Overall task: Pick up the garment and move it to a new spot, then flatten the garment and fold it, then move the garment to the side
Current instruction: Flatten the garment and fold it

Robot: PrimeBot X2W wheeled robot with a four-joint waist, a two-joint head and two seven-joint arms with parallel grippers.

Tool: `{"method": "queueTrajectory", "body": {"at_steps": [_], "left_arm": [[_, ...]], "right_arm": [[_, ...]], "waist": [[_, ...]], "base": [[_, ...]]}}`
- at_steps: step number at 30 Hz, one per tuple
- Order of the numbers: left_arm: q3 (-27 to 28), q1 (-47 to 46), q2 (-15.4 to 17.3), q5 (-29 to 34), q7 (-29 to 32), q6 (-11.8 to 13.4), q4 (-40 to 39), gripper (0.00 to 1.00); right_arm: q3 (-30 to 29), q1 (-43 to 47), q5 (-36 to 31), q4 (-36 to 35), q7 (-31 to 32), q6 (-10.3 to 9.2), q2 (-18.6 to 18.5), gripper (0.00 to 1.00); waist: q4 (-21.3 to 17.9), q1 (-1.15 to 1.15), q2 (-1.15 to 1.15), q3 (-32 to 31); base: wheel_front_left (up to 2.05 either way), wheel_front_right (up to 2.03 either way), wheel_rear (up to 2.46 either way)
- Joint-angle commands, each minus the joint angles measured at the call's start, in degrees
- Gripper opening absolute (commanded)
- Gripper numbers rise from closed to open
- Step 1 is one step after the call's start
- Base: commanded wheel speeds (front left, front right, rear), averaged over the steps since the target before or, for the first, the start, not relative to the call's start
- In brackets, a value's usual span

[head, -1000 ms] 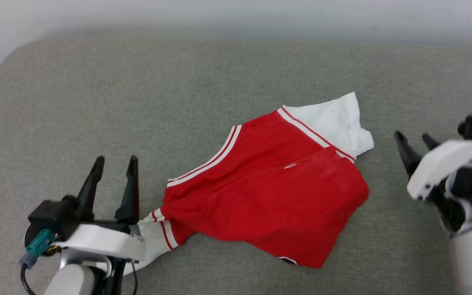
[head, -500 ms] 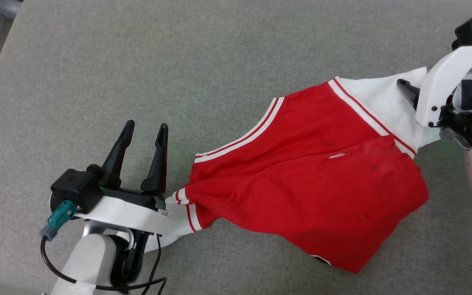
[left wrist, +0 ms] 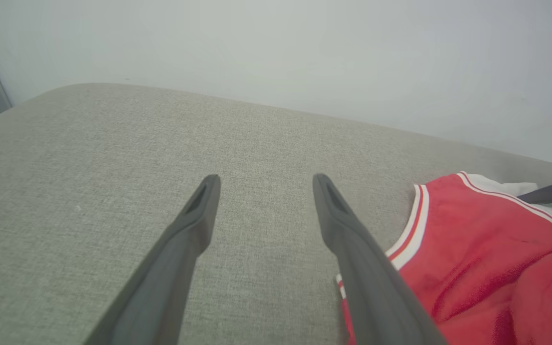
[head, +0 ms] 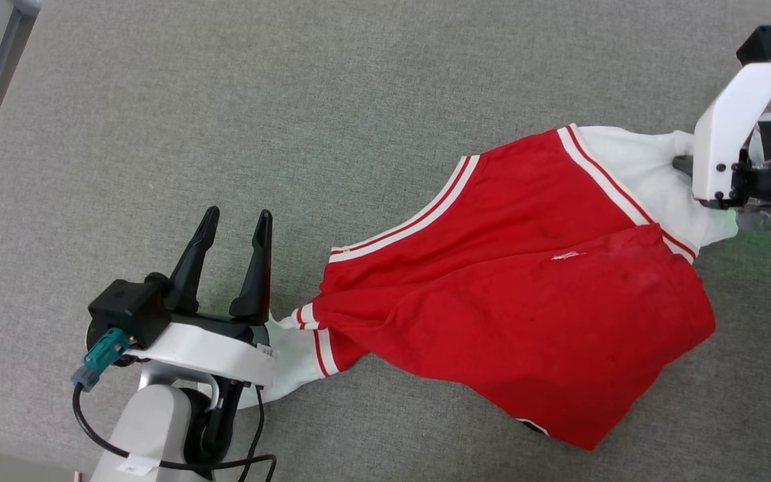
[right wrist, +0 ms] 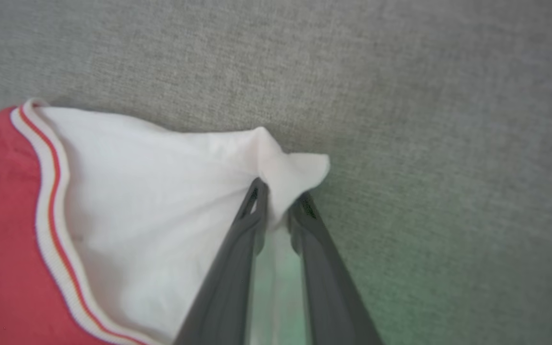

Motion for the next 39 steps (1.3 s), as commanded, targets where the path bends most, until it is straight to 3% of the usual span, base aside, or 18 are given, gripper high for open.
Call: {"method": "queueTrajectory", "body": {"at_steps": [1, 4, 7, 15, 19, 25, 30, 39], "left_arm": [[0.2, 0.6, 0.0, 0.2, -0.1, -0.1, 0.7, 1.00], [0.4, 1.1, 0.4, -0.2, -0.1, -0.4, 1.7, 1.00], [0.8, 2.3, 1.4, -1.2, 0.8, -0.5, 3.9, 1.00], [2.8, 5.4, 4.7, -5.9, 8.7, -0.6, 5.9, 1.00], [3.2, 6.4, 7.2, -9.0, 15.6, -0.7, 4.9, 1.00], [3.0, 8.7, 13.5, -16.1, 33.1, -1.1, 0.8, 1.00], [3.4, 11.3, 16.7, -20.6, 45.5, 1.6, -1.4, 1.00], [1.6, 10.9, 18.1, -20.2, 52.3, 5.3, 1.8, 1.00]], "right_arm": [[0.7, 7.2, 1.3, 3.3, 1.4, -0.09, 0.3, 0.00], [0.0, 6.5, 2.6, 0.5, -0.6, -0.09, -1.0, 0.00], [-0.7, 7.4, 5.6, -6.7, -4.0, -0.10, -3.2, 0.00], [-1.5, 21.1, 9.7, -26.0, -7.6, -0.06, -4.9, 0.00], [-4.0, 27.9, 10.3, -33.7, -7.6, -0.06, -3.7, 0.00], [-8.5, 39.4, 9.4, -46.7, -5.6, -0.06, 0.5, 0.00], [-10.7, 45.6, 8.8, -53.2, -4.5, -0.06, 4.7, 0.00], [-10.4, 49.6, 9.1, -56.6, -4.8, -0.06, 8.6, 0.00]], "waist": [[-0.4, 0.00, 0.00, -0.8], [-0.8, 0.00, 0.00, -1.7], [-2.1, 0.00, 0.00, -4.3], [-5.4, 0.00, 0.00, -9.7], [-6.5, 0.00, 0.00, -11.3], [-9.1, 0.00, 0.00, -12.3], [-11.4, 0.00, 0.00, -12.2], [-14.3, 0.00, 0.00, -10.0]], "base": [[0.00, 0.00, 0.00], [0.00, 0.00, 0.00], [0.00, 0.00, 0.00], [0.00, 0.00, 0.00], [0.00, 0.00, 0.00], [0.00, 0.00, 0.00], [0.00, 0.00, 0.00], [0.00, 0.00, 0.00]]}}
